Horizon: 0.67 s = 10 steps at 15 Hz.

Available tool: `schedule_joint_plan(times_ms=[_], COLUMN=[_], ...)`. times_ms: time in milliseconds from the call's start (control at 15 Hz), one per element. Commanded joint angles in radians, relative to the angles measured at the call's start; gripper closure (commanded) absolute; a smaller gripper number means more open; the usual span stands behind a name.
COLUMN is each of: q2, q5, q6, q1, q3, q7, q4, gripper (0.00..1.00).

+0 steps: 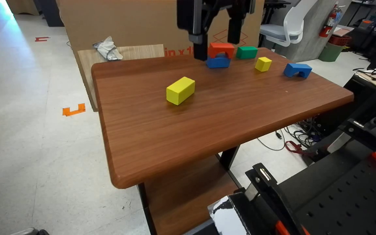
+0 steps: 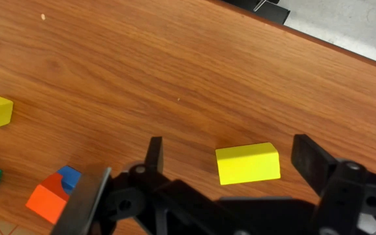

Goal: Put the yellow block on the orange block

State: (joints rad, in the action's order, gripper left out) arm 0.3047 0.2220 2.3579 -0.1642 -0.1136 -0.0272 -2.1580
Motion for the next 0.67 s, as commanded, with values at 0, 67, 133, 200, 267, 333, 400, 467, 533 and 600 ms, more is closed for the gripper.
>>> schedule_joint_plan(times_ms=[0,67,133,200,267,333,400,467,533,600], q2=[0.086,0.101,0.117,0.132,0.146,0.16,0.175,0.194,0.214,0.235], q5=[0.039,0.033,0.03,0.028,0.027,0.029,0.031,0.039,0.044,0.049], q6=[0.013,0.011,0.014,0.015,0.014,0.008,-0.004,-0.009,-0.017,-0.025], q1=[-0.026,-0.028,-0.031,-0.032,-0.032,-0.031,-0.032,-0.037,-0.044,-0.049], q3=[-0.007,-0.011,-0.014,-0.014,-0.014,-0.013,-0.011,-0.007,-0.005,-0.004], q7=[0.046,0.066,0.084,0.098,0.112,0.126,0.138,0.141,0.141,0.144], q4=[0.074,0.086,0.097,0.109,0.121,0.135,0.152,0.169,0.19,0.21], gripper=[0.0,0.0,0.0,0.0,0.0,0.0,0.0,0.0,0.0,0.0])
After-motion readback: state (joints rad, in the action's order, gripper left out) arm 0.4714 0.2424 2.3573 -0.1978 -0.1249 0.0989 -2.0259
